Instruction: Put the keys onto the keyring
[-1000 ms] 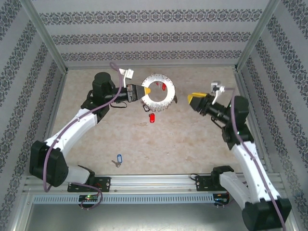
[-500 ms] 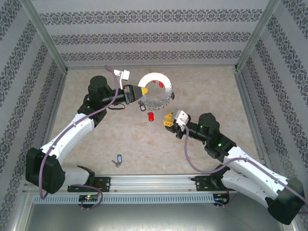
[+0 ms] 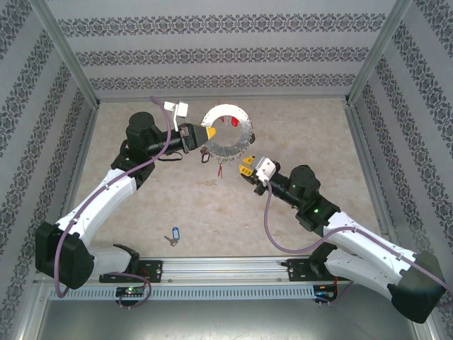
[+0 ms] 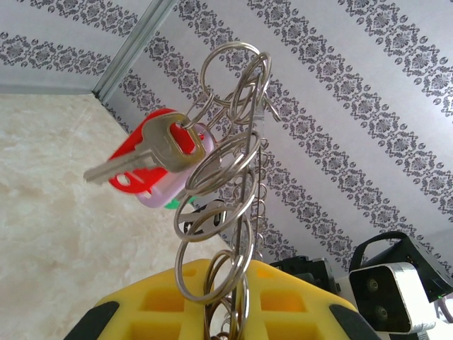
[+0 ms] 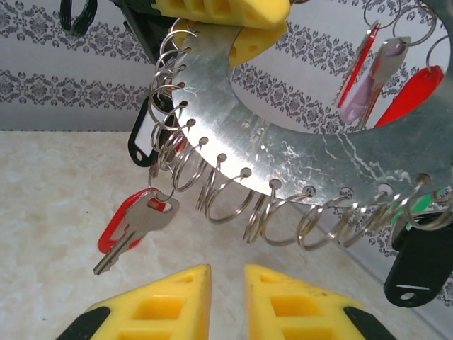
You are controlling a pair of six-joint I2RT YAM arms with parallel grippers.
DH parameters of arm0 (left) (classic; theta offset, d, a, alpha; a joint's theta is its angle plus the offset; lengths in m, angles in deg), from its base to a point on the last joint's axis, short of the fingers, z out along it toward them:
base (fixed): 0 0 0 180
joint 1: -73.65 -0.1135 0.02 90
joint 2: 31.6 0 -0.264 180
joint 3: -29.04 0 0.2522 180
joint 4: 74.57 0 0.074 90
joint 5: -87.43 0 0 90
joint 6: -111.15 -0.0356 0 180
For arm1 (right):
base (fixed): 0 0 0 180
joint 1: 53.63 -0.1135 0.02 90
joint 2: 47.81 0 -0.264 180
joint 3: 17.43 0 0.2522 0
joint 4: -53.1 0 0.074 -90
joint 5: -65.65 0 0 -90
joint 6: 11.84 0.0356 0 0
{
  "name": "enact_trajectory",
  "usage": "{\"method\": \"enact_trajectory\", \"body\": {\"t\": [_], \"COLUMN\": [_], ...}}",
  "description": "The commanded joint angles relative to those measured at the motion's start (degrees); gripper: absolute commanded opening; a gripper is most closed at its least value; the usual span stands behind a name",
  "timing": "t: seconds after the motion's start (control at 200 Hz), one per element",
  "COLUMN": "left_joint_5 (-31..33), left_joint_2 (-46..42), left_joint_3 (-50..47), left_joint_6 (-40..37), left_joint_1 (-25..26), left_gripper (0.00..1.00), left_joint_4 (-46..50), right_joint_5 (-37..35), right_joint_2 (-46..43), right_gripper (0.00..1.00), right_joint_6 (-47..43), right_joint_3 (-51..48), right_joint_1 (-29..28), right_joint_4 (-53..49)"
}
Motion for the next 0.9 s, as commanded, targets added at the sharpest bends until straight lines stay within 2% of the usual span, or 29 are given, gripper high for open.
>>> {"method": "enact_trajectory", "body": {"t": [0.0, 0.365, 0.894], "left_joint_5": [0.2, 0.2, 1.3], "left_joint_2": [-1.8, -2.6, -3.1], "left_joint_3": [0.5, 0.5, 0.0], "left_joint_6": [-1.0, -1.3, -1.5], "left_joint_1": [-0.1, -0.1, 0.0], "left_gripper": [0.00, 0.00, 0.00], "left_joint_4": [-2.8, -2.4, -1.7], "right_joint_5": [-1.3, -4.4, -4.7], "right_joint_2": [1.0, 3.5, 4.0], "right_gripper": [0.20, 0.23, 0.16], "right_joint_6": [0.0, 0.7, 1.0], "right_joint_3": [0.2, 0.9, 1.8], "right_joint_1": [-1.0, -1.5, -2.6], "right_joint_4": [3.6, 7.8, 9.0]}}
